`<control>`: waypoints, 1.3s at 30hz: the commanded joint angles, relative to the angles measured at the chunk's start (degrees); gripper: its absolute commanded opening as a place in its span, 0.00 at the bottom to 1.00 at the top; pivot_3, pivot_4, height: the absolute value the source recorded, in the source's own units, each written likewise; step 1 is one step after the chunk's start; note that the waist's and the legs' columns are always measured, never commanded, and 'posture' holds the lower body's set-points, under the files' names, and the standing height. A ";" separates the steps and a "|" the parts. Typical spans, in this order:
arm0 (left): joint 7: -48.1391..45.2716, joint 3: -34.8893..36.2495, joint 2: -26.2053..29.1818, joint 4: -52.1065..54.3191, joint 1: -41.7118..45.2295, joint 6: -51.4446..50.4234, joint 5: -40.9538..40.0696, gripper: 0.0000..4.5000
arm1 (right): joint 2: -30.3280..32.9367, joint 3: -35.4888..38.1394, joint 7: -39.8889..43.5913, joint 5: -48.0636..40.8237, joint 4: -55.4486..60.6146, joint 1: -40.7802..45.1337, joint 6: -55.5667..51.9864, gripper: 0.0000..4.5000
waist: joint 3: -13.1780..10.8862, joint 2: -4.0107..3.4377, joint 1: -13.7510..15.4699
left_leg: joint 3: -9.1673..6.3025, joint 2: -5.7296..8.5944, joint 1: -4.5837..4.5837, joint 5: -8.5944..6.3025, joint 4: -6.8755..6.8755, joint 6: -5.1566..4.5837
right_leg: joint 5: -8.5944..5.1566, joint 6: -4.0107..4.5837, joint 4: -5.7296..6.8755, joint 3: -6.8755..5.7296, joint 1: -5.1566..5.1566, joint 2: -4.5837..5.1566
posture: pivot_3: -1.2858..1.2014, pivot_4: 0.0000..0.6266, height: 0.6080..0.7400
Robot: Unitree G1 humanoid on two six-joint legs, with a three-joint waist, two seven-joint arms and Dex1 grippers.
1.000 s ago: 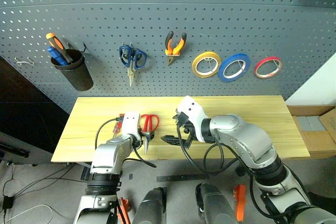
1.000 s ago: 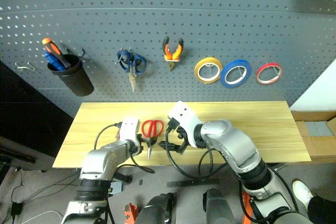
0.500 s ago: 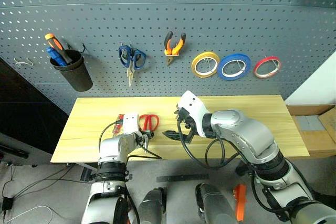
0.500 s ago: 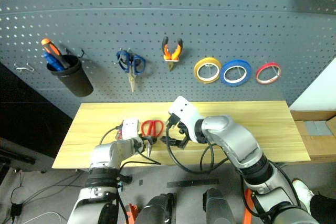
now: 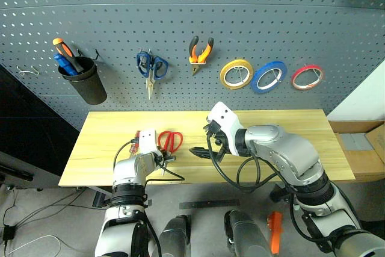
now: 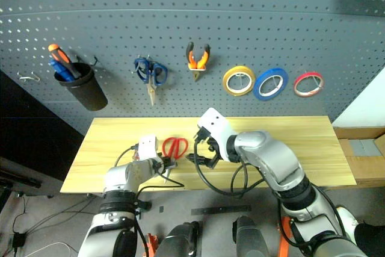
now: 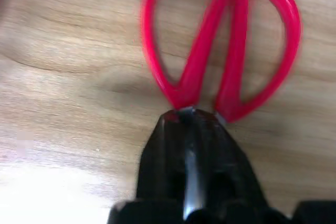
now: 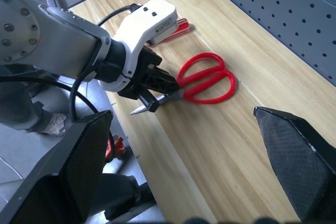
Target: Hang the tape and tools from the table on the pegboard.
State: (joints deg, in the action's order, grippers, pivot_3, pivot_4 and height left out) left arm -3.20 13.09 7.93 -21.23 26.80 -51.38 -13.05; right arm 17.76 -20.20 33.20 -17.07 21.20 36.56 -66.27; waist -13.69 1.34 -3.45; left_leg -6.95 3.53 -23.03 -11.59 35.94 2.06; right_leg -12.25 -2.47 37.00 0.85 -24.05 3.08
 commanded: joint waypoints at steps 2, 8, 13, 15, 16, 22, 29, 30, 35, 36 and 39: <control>-2.89 -2.00 0.54 -0.36 -1.83 1.42 0.08 0.01 | -1.08 1.83 -1.68 -0.96 1.80 0.60 -0.19 1.00 | 0.00 0.00 -0.01 | 0.00 0.00 0.00 0.00 0.00 0.00 | 0.00 0.00 0.00 -0.01 0.00 0.00 | 0.46 0.32 1.00; -4.59 -1.23 0.80 5.79 -4.10 7.58 -0.73 0.01 | -1.59 3.03 -2.92 -1.04 3.59 0.45 0.92 1.00 | 0.00 0.00 -0.06 | -0.01 -0.01 -0.01 0.00 -0.01 0.00 | 0.00 0.00 -0.03 0.01 -0.02 0.01 | 0.46 0.33 1.00; -7.69 -4.38 3.38 18.52 -12.47 16.48 1.48 0.01 | 0.50 3.45 -2.79 -0.16 7.29 0.61 6.19 1.00 | -0.01 0.00 -0.18 | -0.09 -0.10 -0.08 -0.03 -0.07 0.04 | 0.00 0.01 -0.09 0.07 -0.11 0.09 | 0.46 0.33 1.00; -8.76 -5.48 4.64 23.65 -16.24 20.90 2.60 0.01 | 0.90 3.88 -3.53 1.43 8.62 0.31 11.53 1.00 | -0.02 0.00 -0.27 | -0.07 -0.12 -0.06 -0.04 -0.12 0.06 | 0.00 0.01 -0.11 0.07 -0.11 0.08 | 0.46 0.33 1.00; -9.08 -5.52 4.94 25.64 -17.66 22.18 2.56 0.01 | 1.04 4.15 -3.72 1.66 9.01 0.15 12.99 1.00 | -0.02 0.00 -0.28 | -0.06 -0.14 -0.07 -0.05 -0.14 0.06 | -0.01 0.01 -0.13 0.08 -0.13 0.08 | 0.47 0.33 1.00; -8.11 -3.34 7.79 36.80 -24.16 31.82 5.28 0.01 | 2.09 4.91 -3.27 3.45 9.88 -1.36 23.08 1.00 | -0.02 0.01 -0.16 | -0.04 -0.15 -0.07 -0.06 -0.14 0.05 | -0.03 0.03 -0.15 0.06 -0.10 0.09 | 0.47 0.33 1.00; -6.93 -1.24 11.49 46.01 -24.05 38.06 8.82 0.01 | 1.11 7.56 -2.40 1.33 7.23 -0.70 27.80 1.00 | -0.03 0.02 0.16 | -0.05 -0.15 -0.09 -0.06 -0.14 0.04 | -0.03 0.04 -0.16 0.05 -0.09 0.08 | 0.48 0.32 1.00; -6.72 -0.76 11.80 46.58 -23.16 37.99 8.69 0.01 | 1.01 7.87 -2.23 1.15 6.74 -0.45 28.07 1.00 | -0.03 0.02 0.18 | -0.05 -0.14 -0.09 -0.06 -0.14 0.04 | -0.03 0.04 -0.17 0.05 -0.09 0.08 | 0.48 0.31 1.00; -6.72 -0.78 12.55 45.79 -18.36 37.81 8.58 0.01 | 1.07 7.90 -1.48 1.58 4.84 0.26 29.24 1.00 | -0.03 0.02 0.27 | 0.00 -0.15 -0.09 -0.06 -0.13 0.04 | -0.03 0.04 -0.15 0.00 -0.08 0.05 | 0.49 0.30 1.00; -6.97 -1.04 12.73 45.03 -17.28 37.74 8.46 0.01 | 1.04 7.83 -1.41 1.65 4.52 0.41 29.39 1.00 | -0.03 0.02 0.28 | 0.01 -0.14 -0.09 -0.06 -0.13 0.03 | -0.03 0.04 -0.15 0.00 -0.08 0.04 | 0.49 0.30 1.00; -7.37 -1.27 13.13 42.05 -14.79 37.85 8.66 0.01 | 0.82 7.66 -1.43 1.77 3.73 0.91 29.60 1.00 | -0.03 0.02 0.26 | 0.04 -0.13 -0.10 -0.05 -0.13 0.03 | -0.03 0.04 -0.15 -0.01 -0.08 0.00 | 0.48 0.30 1.00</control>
State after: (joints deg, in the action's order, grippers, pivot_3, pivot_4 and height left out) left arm -10.54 11.65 20.31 21.15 11.35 -14.54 -4.66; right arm 18.89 -13.31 31.57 -15.19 23.95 36.31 -38.02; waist -13.71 1.36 -3.19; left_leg -6.89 3.40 -23.12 -11.65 35.81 2.09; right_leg -12.28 -2.43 36.85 0.85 -24.14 3.08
